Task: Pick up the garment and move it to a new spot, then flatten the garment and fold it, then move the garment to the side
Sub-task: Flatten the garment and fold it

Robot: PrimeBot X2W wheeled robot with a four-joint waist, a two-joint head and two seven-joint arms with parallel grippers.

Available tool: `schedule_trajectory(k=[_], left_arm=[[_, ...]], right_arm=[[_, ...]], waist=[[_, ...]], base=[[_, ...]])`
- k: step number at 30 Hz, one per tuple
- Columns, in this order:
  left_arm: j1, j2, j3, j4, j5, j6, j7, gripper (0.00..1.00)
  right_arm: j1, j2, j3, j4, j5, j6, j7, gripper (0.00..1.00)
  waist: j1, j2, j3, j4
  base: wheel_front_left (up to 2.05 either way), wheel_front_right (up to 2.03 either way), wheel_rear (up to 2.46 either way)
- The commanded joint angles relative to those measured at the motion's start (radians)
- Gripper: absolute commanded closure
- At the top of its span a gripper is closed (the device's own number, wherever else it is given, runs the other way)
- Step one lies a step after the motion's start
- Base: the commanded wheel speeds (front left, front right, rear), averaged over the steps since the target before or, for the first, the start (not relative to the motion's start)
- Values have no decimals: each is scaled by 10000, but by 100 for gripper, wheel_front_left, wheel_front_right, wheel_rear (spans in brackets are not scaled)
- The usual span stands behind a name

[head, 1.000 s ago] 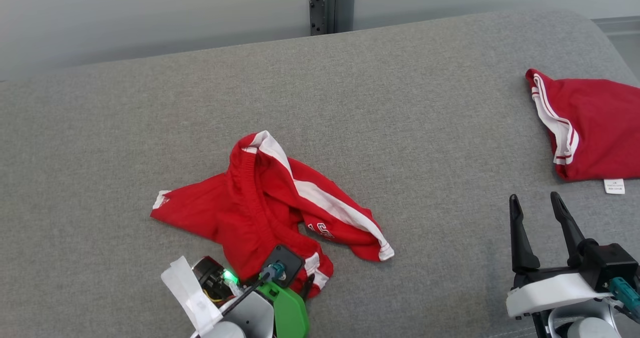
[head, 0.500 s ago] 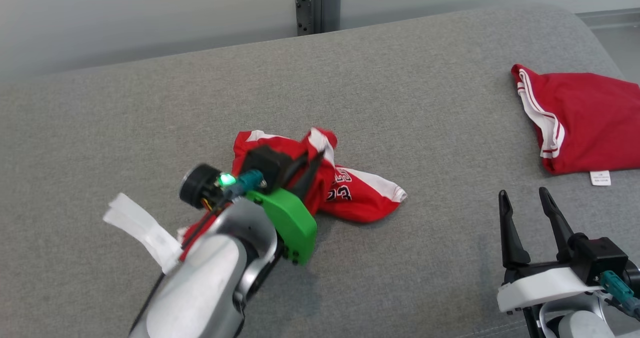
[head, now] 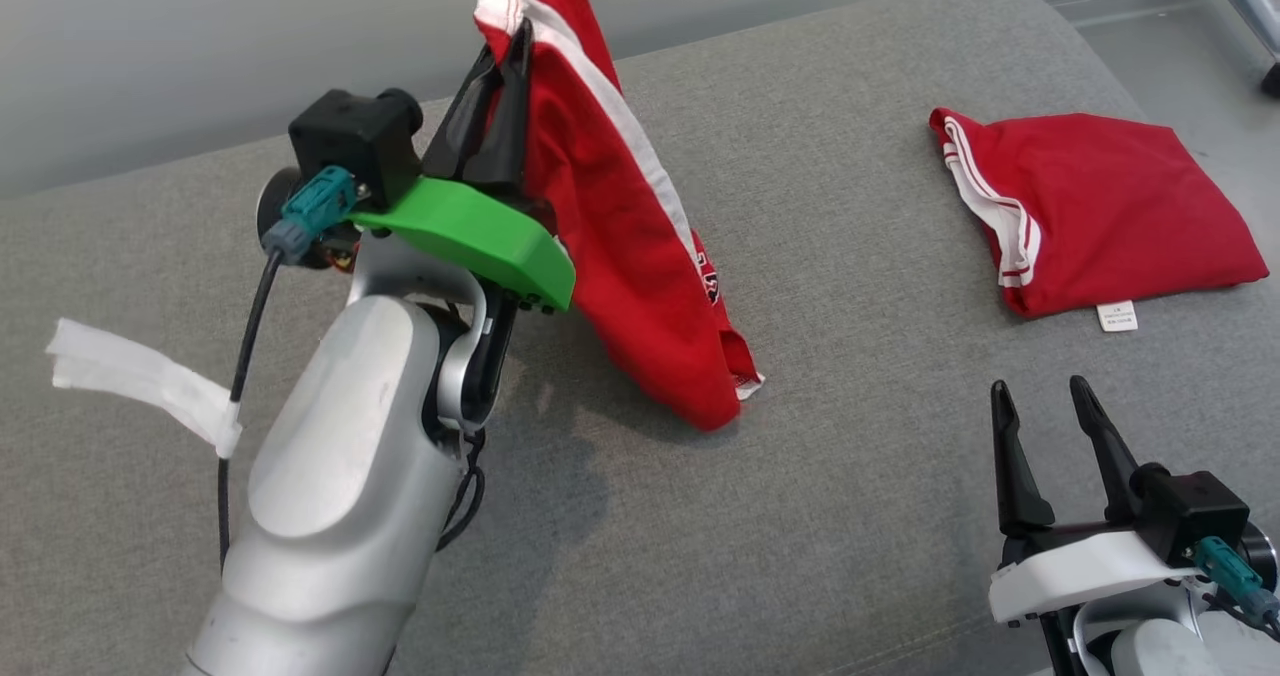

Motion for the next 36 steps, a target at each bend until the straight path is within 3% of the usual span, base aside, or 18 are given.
schedule_trajectory(k=[1,6,13,18,20,24,25,26,30,36], left_arm=[[431,2,6,182,-206,139,-202,100],[1914,3,52,480,-916,461,-1036,100],[4262,57,532,226,-1567,707,-1830,100],[5713,105,912,70,-1875,389,-2015,100],[6124,71,895,140,-2117,30,-2052,98],[6749,27,741,699,-2387,-433,-2070,47],[6832,22,680,835,-2296,-482,-2076,13],[6867,17,679,928,-2165,-452,-2080,0],[7152,1,966,917,-2203,-492,-2085,0],[7446,274,1580,254,-1311,-62,-2079,0]], right_arm=[[83,-13,-50,1,-10,-8,-29,0],[315,-10,-321,-42,-70,-8,-29,0],[696,-12,-685,-60,-444,-8,-29,0],[871,-118,-761,-56,-627,-8,-29,0],[894,-150,-757,-63,-631,-8,-29,0],[977,-266,-598,9,-681,-8,-29,0],[995,-292,-568,12,-673,-8,-29,0],[1014,-313,-571,15,-671,-8,-29,0],[1073,-368,-520,3,-648,-8,-29,0],[1155,-339,-546,-30,-585,-8,-29,0]], waist=[[0,-1,-50,-48],[0,-1,-73,211],[0,-1,-282,1211],[0,-1,-526,1996],[0,-1,-606,2266],[0,-1,-806,2695],[0,-1,-847,2772],[0,-1,-876,2839],[0,-1,-961,2946],[0,-1,-998,2809]], base=[[0,0,0],[0,0,0],[0,0,0],[0,0,0],[0,0,0],[0,0,0],[0,0,0],[0,0,0],[0,0,0],[0,0,0]])
